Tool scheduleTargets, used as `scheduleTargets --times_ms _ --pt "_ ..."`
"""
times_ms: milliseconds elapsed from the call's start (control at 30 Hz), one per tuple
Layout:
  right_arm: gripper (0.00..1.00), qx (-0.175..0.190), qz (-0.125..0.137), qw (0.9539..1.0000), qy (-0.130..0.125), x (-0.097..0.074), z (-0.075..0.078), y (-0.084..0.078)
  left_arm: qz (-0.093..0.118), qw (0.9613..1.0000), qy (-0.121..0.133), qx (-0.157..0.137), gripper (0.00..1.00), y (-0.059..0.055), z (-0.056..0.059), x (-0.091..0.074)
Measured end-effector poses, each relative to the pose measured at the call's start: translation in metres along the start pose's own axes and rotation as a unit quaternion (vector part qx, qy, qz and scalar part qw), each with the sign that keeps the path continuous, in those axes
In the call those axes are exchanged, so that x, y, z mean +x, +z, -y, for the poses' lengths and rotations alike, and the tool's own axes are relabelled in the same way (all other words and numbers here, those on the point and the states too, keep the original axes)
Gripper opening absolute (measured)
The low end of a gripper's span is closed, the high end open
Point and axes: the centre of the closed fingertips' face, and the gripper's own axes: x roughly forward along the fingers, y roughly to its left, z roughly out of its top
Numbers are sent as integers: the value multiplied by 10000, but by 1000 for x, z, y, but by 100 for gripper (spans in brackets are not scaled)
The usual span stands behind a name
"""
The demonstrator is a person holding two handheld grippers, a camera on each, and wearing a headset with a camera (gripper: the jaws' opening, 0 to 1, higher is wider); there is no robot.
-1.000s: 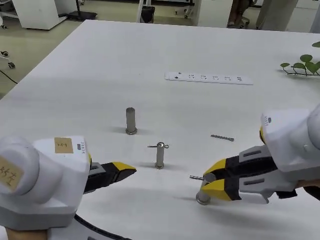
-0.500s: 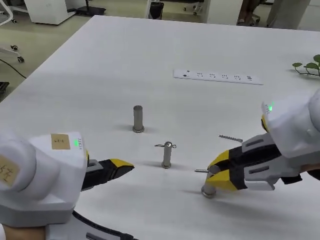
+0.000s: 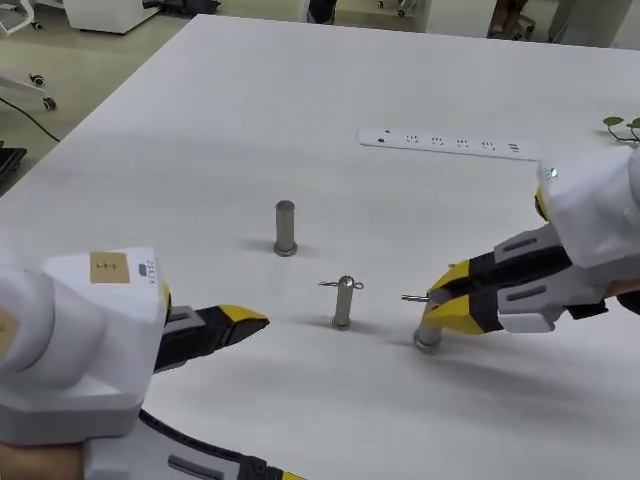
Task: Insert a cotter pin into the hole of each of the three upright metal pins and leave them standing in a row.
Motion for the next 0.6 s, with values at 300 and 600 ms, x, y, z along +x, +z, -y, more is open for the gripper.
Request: scheduleTargets --times_ms 300,600 --pt "8 77 91 9999 64 4 3 1 -13 10000 -28 -73 99 -2 0 2" --pt "8 43 92 9999 87 6 7 0 -81 9999 8 -60 99 -6 2 3"
